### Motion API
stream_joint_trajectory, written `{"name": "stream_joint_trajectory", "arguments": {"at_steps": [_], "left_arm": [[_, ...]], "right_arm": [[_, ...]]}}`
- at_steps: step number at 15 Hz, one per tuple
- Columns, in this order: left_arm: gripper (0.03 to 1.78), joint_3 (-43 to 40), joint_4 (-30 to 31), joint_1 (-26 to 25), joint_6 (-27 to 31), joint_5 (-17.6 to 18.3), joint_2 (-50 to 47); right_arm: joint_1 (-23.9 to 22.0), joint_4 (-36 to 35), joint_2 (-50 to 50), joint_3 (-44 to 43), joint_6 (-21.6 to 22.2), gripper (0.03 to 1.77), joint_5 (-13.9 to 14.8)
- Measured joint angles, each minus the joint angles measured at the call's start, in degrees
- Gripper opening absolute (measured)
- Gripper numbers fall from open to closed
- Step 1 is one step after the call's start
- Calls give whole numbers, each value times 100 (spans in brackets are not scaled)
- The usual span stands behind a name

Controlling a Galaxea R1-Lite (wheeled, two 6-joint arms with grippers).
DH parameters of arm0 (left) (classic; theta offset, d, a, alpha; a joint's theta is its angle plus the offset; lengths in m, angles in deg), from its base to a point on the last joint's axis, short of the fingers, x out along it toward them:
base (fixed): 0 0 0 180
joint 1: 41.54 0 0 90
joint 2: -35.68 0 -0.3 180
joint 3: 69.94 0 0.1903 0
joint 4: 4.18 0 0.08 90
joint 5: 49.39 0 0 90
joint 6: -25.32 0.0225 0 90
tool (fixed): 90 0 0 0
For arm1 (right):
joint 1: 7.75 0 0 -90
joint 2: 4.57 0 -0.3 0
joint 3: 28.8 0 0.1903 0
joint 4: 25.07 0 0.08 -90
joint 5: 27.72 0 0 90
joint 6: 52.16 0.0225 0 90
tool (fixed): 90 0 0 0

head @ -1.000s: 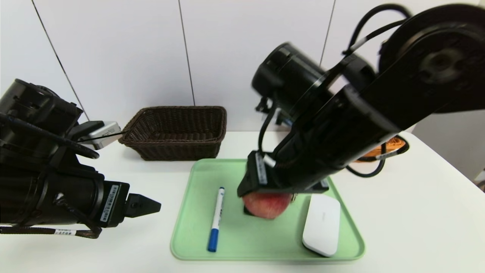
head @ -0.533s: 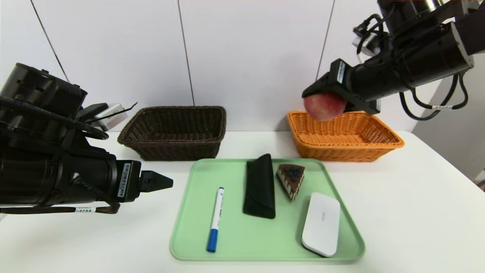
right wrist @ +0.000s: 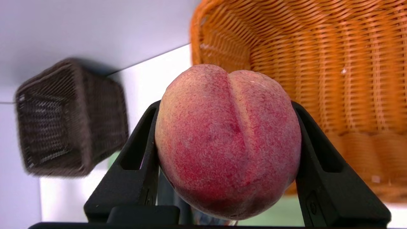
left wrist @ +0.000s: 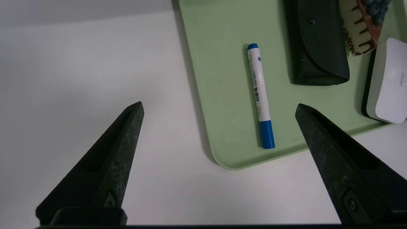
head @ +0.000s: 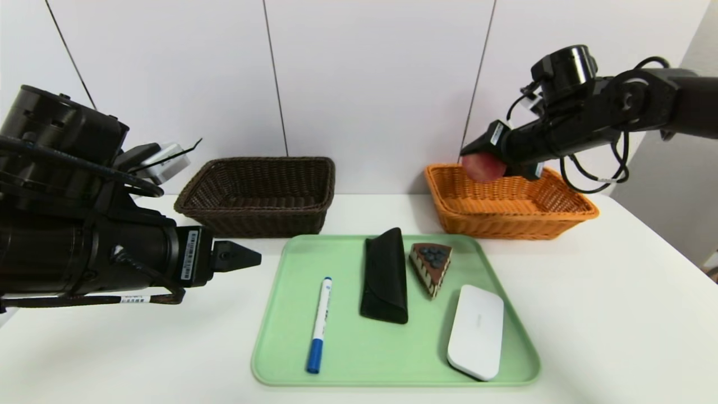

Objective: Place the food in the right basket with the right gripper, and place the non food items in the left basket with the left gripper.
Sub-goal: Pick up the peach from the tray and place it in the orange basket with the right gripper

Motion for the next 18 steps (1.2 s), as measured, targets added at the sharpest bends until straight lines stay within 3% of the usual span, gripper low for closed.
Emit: {"name": "stream_joint_trajectory", "arguments": {"at_steps": [5, 11, 14, 18], "left_arm": [[169, -37, 17, 9, -32, 2, 13], [169, -28, 17, 9, -52, -4, 93], [169, -33, 91, 9, -104, -37, 107], [169, -119, 756, 26, -278, -56, 73]], "right_arm": [[-383, -441, 725, 0, -30, 115, 35], [-457, -483, 935, 0, -48, 146, 32], [-441, -471, 817, 0, -37, 154, 106], [-44, -135, -77, -4, -15, 161, 324]]}}
